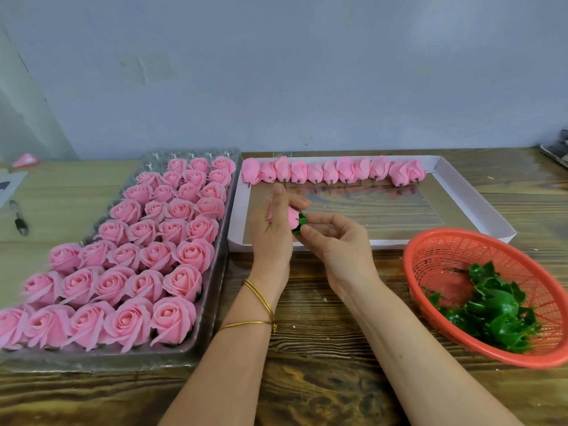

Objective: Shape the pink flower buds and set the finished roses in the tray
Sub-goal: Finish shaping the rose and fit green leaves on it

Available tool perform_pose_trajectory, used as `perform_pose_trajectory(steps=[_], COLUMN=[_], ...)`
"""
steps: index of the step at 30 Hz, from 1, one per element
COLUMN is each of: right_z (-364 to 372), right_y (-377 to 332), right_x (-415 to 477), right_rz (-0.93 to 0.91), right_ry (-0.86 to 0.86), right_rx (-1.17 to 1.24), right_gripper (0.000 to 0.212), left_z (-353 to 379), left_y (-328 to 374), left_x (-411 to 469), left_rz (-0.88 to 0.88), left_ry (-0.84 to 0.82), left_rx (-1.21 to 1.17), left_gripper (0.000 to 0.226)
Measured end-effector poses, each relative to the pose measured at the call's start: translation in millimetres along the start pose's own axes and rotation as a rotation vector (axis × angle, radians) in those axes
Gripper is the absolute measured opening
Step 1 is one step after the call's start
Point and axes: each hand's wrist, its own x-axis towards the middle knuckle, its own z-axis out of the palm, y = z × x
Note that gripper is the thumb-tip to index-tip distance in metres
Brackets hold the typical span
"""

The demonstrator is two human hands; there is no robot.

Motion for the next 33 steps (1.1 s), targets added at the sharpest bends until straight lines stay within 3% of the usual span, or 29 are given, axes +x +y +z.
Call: perform_pose_trajectory(steps=[7, 25, 33], right_z=[0.2, -2.7, -0.9], right_y=[0.0, -0.7, -0.8], right_x=[-1.2, 2.2, -0.4], right_rz=[-0.046, 0.035, -0.048], right_ry=[0.004, -0.004, 0.002], right_rx=[-0.051, -0.018, -0.09], right_gripper=[0.019, 0.01, 0.023], left_z=[1.0, 2.6, 0.1], left_y=[-1.4, 0.4, 2.0], left_x=[0.1, -0.5, 0.9], left_rz=[0.046, -0.062, -0.078], left_ry=[-0.009, -0.044, -0.028], left_rx=[0.017, -0.039, -0.04], left_gripper=[0.047, 0.049, 0.05])
